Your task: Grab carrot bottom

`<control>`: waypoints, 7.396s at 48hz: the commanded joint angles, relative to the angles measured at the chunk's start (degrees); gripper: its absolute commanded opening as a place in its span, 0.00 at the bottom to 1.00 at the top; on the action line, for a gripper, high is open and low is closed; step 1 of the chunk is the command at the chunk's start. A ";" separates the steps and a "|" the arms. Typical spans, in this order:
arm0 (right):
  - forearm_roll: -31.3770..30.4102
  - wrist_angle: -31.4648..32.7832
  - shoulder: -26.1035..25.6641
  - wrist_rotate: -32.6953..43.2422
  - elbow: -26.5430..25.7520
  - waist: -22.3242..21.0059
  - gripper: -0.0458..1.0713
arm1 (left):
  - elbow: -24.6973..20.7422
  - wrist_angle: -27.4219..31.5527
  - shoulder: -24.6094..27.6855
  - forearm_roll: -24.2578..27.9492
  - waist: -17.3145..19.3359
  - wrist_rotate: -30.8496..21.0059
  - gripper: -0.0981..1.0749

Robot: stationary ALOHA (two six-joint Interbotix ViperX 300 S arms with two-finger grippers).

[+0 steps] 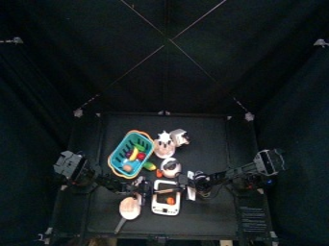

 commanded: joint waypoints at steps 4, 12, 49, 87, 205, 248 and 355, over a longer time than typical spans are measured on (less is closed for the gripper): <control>0.09 0.79 -1.93 0.09 -0.70 -0.09 0.43 | -1.23 0.35 -0.79 0.35 -1.49 0.35 0.39; -0.44 1.85 -5.10 0.00 -0.79 -0.26 0.43 | -0.97 0.35 -2.99 1.67 -0.97 0.44 0.40; 0.00 4.57 -10.72 0.18 2.64 -0.44 0.43 | 3.08 -3.08 -11.78 2.37 4.13 0.53 0.75; 7.82 9.67 -20.92 0.09 6.42 1.14 0.43 | 11.16 -6.50 -22.24 2.37 4.13 0.53 0.76; 16.79 22.06 -32.52 0.09 17.40 -11.87 0.73 | 9.23 -4.22 -16.70 -1.67 5.80 0.53 0.76; 16.70 22.06 -29.79 0.09 17.93 -11.87 0.73 | -3.78 29.27 -16.61 -1.67 20.57 10.46 0.76; 16.44 22.06 -29.79 0.09 17.93 -11.95 0.73 | -14.15 39.20 -0.09 7.21 26.46 10.46 0.92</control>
